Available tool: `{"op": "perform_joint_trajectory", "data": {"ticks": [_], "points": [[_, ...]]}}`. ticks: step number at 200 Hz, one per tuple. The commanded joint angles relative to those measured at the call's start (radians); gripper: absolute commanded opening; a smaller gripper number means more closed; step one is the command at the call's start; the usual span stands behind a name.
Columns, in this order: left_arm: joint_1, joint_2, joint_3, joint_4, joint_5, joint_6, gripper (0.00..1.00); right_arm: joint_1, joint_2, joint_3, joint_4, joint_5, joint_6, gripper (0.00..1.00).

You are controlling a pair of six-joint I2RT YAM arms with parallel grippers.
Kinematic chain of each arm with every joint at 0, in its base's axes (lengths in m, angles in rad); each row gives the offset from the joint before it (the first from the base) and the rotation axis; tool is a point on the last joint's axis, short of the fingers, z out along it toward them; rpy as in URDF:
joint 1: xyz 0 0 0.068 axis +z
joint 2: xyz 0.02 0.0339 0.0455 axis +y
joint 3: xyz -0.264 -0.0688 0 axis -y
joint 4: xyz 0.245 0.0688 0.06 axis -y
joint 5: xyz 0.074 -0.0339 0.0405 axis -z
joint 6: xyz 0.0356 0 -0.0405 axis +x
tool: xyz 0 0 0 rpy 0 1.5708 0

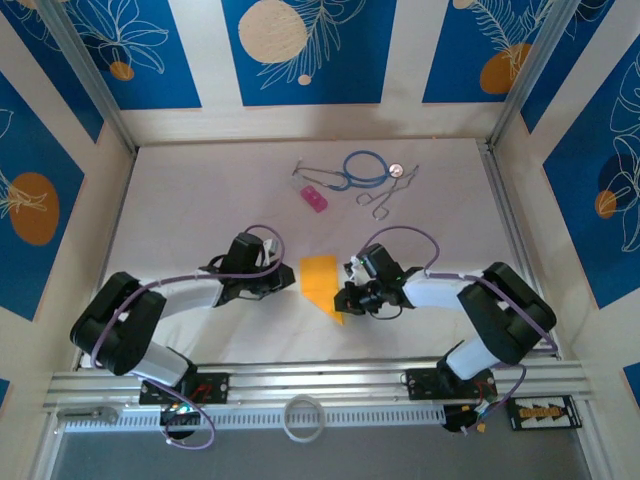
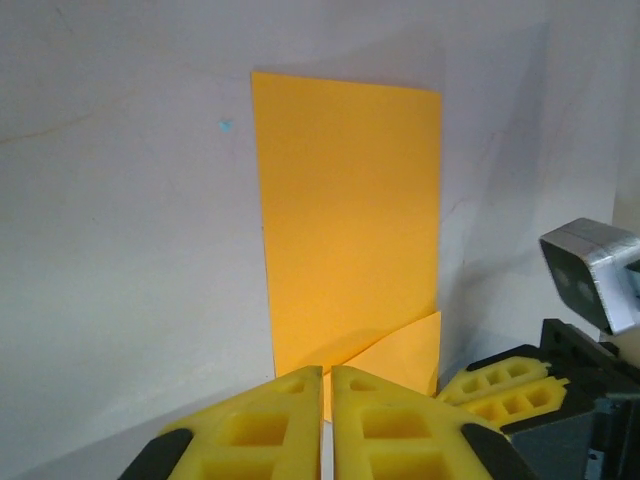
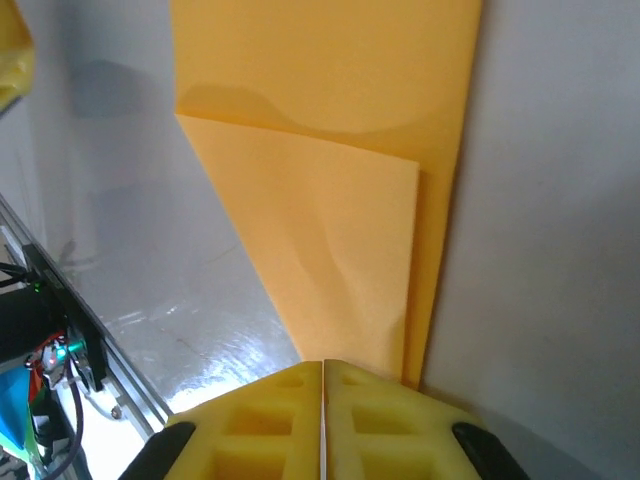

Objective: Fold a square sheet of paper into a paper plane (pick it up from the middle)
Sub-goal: Third fold the triangle at the center of the table, then fourth fold the wing at the center of the table.

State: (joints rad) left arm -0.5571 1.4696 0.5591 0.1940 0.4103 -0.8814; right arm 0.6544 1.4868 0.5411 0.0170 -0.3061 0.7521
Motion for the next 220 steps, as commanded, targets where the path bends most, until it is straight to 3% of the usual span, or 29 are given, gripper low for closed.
{"op": "perform_joint_trajectory", "data": {"ticks": [1, 22, 58, 132, 220], "points": [[-0.012, -0.027, 0.007, -0.043, 0.002, 0.017, 0.12, -0.002, -0.080, 0.016, -0.066, 0.062, -0.002, 0.15], [-0.019, -0.045, -0.019, -0.009, -0.001, 0.005, 0.18, -0.036, -0.125, 0.016, -0.096, 0.104, 0.002, 0.22], [-0.020, -0.070, -0.052, 0.026, -0.025, -0.014, 0.29, -0.115, -0.094, 0.032, -0.078, 0.008, -0.006, 0.31], [-0.020, -0.078, -0.045, 0.018, -0.026, -0.014, 0.32, -0.100, 0.062, 0.125, -0.070, -0.059, -0.016, 0.27], [-0.021, -0.080, -0.052, 0.020, -0.022, -0.011, 0.39, -0.088, 0.088, 0.139, -0.121, 0.008, -0.022, 0.27]]}}
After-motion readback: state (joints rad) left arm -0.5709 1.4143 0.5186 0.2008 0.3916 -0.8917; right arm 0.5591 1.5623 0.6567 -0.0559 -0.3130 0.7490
